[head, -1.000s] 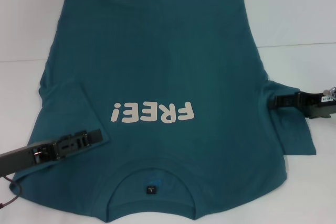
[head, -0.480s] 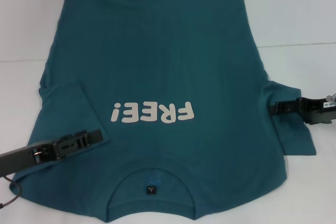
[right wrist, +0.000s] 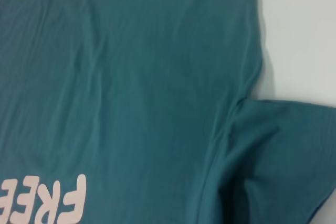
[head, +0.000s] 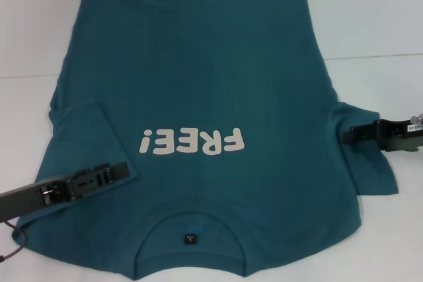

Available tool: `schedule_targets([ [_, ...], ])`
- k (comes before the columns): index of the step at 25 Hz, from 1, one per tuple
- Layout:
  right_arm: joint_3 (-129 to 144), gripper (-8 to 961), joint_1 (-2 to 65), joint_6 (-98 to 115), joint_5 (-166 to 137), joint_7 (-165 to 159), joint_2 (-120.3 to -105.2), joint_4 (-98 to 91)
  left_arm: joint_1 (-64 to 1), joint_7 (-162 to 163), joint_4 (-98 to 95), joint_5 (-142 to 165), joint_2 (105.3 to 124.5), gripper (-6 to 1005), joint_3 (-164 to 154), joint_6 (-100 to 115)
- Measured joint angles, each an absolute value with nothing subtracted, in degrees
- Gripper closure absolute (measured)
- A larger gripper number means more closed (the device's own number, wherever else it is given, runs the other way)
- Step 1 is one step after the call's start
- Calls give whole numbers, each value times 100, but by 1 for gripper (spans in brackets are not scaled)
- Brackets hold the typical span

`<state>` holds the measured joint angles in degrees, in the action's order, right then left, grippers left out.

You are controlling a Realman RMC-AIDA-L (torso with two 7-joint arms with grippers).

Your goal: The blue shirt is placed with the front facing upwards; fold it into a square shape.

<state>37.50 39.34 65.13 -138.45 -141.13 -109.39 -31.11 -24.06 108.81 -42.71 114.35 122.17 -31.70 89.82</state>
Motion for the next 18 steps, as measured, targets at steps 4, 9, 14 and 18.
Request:
schedule_targets([
  [4, 3758, 220, 3968, 6523, -13912, -14103, -10933, -3112, -2408, 10882, -4271, 11434, 12217, 277, -3177, 8980],
  [9, 3852, 486, 3956, 6545, -13925, -14061, -10921, -3116, -2408, 10883, -4271, 11434, 12217, 278, -3168, 8984],
  [14, 3882, 713, 3935, 6540, -13929, -14059, -10916, -3128, -2408, 10880, -4271, 11434, 12217, 278, -3164, 8983],
  [18, 3860, 868, 3892, 6548, -13931, -14126, -10914, -3258, -2405, 10884, -4271, 11434, 12217, 278, -3164, 8987],
])
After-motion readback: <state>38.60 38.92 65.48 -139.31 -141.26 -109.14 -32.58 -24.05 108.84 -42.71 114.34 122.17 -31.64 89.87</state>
